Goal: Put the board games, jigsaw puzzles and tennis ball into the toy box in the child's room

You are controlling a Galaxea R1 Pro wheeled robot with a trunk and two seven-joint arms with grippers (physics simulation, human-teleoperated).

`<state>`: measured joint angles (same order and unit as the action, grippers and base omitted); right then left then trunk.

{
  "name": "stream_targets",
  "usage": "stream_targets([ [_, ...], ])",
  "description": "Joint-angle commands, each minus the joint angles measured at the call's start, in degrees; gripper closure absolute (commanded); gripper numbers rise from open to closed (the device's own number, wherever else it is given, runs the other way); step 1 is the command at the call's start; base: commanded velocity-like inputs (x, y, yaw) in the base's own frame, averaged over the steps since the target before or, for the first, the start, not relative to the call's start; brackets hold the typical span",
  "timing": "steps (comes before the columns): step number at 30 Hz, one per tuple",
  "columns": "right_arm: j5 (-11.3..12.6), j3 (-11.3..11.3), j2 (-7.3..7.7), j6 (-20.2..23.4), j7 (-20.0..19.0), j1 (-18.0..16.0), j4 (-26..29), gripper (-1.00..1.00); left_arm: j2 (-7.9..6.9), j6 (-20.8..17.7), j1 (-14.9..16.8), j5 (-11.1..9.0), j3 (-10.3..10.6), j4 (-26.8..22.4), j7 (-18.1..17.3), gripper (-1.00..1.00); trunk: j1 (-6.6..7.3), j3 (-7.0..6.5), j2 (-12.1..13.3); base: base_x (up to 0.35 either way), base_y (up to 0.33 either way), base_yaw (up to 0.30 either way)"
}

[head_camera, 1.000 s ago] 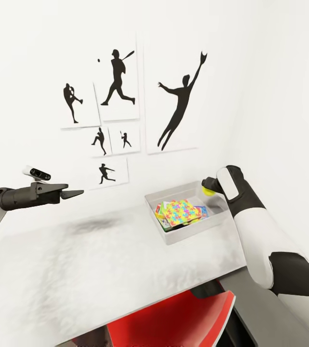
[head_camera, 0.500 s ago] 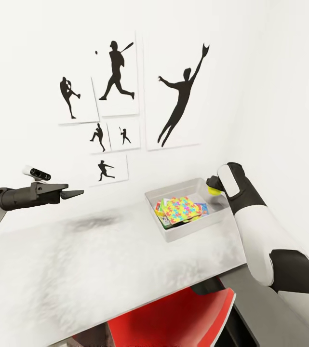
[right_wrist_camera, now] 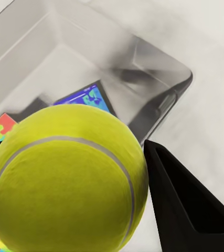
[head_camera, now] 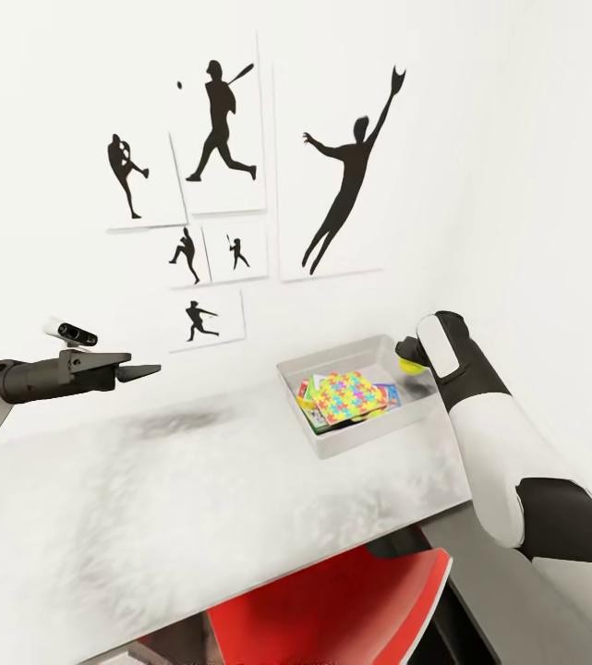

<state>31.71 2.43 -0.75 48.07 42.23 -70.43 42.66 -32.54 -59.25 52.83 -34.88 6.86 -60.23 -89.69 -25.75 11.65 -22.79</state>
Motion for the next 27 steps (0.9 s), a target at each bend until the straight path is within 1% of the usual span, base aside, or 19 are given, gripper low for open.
stream_targets([
  [1, 0.7, 0.1, -0.04, -0.1, 0.8, -0.1, 0.1, 1.0, -0.07, -0.6, 0.1, 0.0, 0.2, 0.0, -0.3, -1.0, -0.03, 0.22, -0.1, 0.0, 0.0, 0.0],
  [16, 0.5, 0.1, 0.06, -0.3, 1.0, -0.4, 0.1, 1.0, -0.07, -0.6, 0.1, 0.0, 0.2, 0.0, -0.3, -1.0, -0.03, 1.62, -0.1, 0.0, 0.0, 0.0],
  [25, 0.3, 0.1, 0.09, -0.5, 1.0, -2.3, 0.1, 1.0, -0.07, -0.6, 0.1, 0.0, 0.2, 0.0, -0.3, -1.0, -0.03, 2.46, -0.1, 0.0, 0.0, 0.0],
  [27, 0.3, 0.1, 0.06, -0.4, 1.1, -3.1, 0.1, 1.0, -0.07, -0.6, 0.1, 0.0, 0.2, 0.0, -0.3, -1.0, -0.03, 2.65, -0.1, 0.0, 0.0, 0.0],
])
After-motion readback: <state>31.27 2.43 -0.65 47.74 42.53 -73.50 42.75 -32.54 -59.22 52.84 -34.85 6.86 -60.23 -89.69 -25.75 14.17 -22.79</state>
